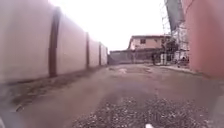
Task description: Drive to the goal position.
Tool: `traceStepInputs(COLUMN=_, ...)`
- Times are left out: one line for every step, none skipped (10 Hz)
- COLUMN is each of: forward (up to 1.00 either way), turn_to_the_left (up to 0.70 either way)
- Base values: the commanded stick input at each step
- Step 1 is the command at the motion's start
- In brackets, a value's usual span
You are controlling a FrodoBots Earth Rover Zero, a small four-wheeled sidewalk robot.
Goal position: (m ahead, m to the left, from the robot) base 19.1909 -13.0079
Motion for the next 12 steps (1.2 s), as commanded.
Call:
traceStepInputs(forward=0.6, turn_to_the_left=0.15)
traceStepInputs(forward=0.6, turn_to_the_left=0.15)
traceStepInputs(forward=0.6, turn_to_the_left=0.14)
traceStepInputs(forward=0.6, turn_to_the_left=0.12)
traceStepInputs(forward=0.6, turn_to_the_left=0.1)
traceStepInputs(forward=0.6, turn_to_the_left=0.08)
traceStepInputs(forward=0.6, turn_to_the_left=0.04)
traceStepInputs(forward=0.6, turn_to_the_left=0.0)
traceStepInputs(forward=0.6, turn_to_the_left=0.0)
traceStepInputs(forward=0.6, turn_to_the_left=0.0)
traceStepInputs(forward=0.6, turn_to_the_left=0.0)
traceStepInputs(forward=0.6, turn_to_the_left=0.0)
